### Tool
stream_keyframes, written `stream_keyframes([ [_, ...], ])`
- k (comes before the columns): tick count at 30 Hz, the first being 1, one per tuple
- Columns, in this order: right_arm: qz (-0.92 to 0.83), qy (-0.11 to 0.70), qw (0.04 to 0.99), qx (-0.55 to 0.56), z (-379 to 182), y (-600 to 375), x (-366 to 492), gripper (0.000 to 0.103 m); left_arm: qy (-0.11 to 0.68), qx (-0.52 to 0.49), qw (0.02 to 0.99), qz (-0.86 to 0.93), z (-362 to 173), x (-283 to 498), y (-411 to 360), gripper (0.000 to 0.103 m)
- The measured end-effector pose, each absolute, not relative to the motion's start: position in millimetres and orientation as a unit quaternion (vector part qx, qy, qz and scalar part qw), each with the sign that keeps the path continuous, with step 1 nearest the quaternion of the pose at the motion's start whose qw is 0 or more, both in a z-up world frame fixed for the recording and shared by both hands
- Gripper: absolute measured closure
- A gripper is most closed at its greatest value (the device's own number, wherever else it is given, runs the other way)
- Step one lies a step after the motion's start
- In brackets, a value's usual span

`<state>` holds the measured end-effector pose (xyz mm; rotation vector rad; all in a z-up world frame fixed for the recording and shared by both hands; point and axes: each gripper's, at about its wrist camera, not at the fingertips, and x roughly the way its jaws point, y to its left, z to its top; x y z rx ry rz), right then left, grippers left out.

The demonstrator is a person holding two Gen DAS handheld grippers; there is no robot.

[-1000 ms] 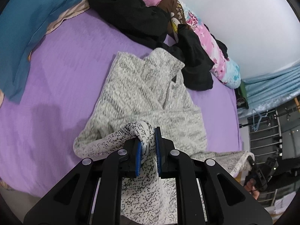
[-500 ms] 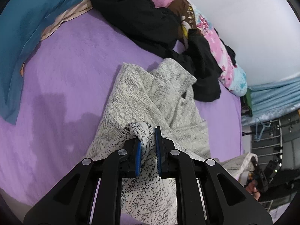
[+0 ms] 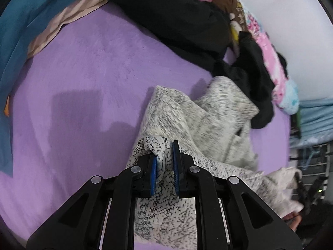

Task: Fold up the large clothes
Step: 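Lower the hem onto the collar and open the right gripper while the left holds, then open the left gripper off the folded hem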

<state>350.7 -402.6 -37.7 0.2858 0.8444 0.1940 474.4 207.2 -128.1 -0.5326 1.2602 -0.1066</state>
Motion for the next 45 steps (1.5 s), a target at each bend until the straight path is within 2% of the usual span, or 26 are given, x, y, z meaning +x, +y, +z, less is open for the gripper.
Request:
stream_keyframes([
  [10, 0.049, 0.467, 0.873, 0.131, -122, -399, 394, 0.088, 0.584, -0.238, 0.776, -0.029, -187, 486, 207, 0.09],
  [16, 0.036, 0.47, 0.877, 0.093, -118, -383, 384, 0.083, 0.552, -0.222, 0.803, -0.025, -188, 468, 199, 0.09],
  [19, 0.038, 0.46, 0.884, 0.066, -95, -369, 370, 0.074, 0.536, -0.235, 0.811, -0.029, -186, 457, 202, 0.09],
  [22, 0.045, 0.441, 0.895, 0.057, -71, -356, 354, 0.054, 0.534, -0.244, 0.809, -0.032, -188, 455, 204, 0.09],
  [23, 0.047, 0.437, 0.897, 0.055, -64, -353, 348, 0.05, 0.535, -0.246, 0.808, -0.032, -187, 456, 204, 0.09],
  [26, 0.053, 0.431, 0.899, 0.045, -51, -339, 332, 0.044, 0.533, -0.226, 0.815, -0.033, -183, 456, 199, 0.09],
  [29, 0.073, 0.428, 0.9, 0.032, -41, -318, 316, 0.043, 0.532, -0.234, 0.813, -0.035, -187, 456, 200, 0.09],
  [38, 0.125, 0.419, 0.878, -0.194, -42, -209, 289, 0.04, 0.531, -0.246, 0.81, -0.04, -188, 456, 203, 0.09],
  [45, 0.223, 0.423, 0.824, -0.304, -60, -144, 304, 0.039, 0.532, -0.238, 0.812, -0.041, -185, 457, 202, 0.09],
])
